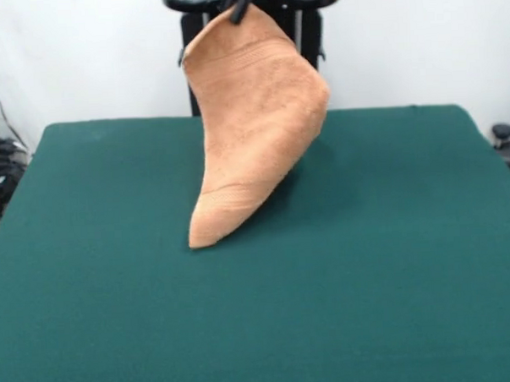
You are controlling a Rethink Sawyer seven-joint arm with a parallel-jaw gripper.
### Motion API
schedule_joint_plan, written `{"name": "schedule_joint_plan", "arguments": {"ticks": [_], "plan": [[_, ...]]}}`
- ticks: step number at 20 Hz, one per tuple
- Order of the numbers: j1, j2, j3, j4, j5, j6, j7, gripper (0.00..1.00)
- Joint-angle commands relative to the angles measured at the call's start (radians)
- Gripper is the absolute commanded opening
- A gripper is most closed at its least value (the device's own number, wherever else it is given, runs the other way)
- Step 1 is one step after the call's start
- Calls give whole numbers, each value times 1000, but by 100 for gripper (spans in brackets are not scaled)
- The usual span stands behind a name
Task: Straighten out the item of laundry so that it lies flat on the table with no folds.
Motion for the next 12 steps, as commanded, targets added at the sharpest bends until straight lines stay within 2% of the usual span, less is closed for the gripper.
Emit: {"name": "schedule_joint_plan", "arguments": {"ticks": [1,6,12], "plan": [[19,-1,95,146,-63,-13,148,0],[53,2,58,193,-58,-3,205,0],[65,-24,31,235,-70,16,199,0]]}}
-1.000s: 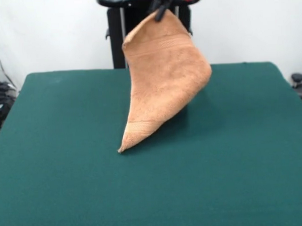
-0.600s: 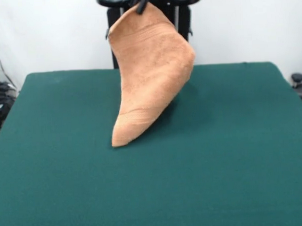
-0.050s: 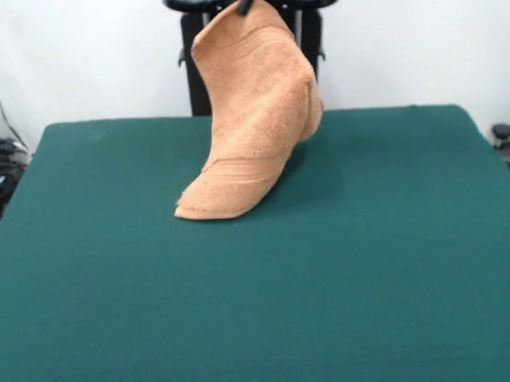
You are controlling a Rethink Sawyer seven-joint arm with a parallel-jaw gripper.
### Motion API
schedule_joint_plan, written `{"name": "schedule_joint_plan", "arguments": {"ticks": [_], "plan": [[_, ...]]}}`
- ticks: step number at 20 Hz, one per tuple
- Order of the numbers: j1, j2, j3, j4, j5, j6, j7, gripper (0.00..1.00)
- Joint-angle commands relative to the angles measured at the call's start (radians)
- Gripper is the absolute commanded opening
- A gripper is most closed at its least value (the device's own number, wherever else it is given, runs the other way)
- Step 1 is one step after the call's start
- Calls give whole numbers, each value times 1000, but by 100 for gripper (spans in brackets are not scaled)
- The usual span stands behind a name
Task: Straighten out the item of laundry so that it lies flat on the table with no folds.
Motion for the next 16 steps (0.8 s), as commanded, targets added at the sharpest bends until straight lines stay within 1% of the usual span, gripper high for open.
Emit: {"name": "schedule_joint_plan", "arguments": {"ticks": [1,7,12,16], "plan": [[29,-5,29,129,-31,23,199,0],[37,-20,12,108,-47,99,174,0],[50,-30,-12,60,-61,218,154,0],[53,-35,-2,23,-62,284,153,0]]}}
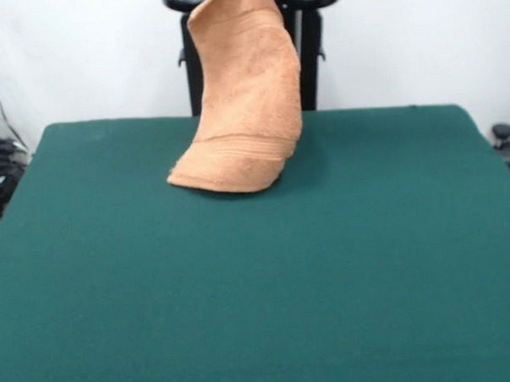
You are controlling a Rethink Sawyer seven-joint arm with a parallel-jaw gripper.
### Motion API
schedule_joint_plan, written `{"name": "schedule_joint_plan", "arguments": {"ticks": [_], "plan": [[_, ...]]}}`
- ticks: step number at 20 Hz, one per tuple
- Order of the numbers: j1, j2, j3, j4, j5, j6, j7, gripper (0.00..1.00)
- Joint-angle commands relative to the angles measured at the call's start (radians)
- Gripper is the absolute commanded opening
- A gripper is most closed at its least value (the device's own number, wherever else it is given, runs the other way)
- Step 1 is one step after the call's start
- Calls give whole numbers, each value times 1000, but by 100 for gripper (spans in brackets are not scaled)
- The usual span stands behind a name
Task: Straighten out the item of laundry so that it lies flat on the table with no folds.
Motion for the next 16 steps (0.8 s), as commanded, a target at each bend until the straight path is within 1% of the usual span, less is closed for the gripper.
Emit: {"name": "schedule_joint_plan", "arguments": {"ticks": [1,5,10,13,16], "plan": [[27,17,54,-37,-32,207,149,0],[17,11,77,-79,-34,282,146,0],[36,0,50,-123,-61,390,146,0],[56,6,29,-139,-84,419,151,0],[52,4,31,-150,-99,444,145,0]]}}
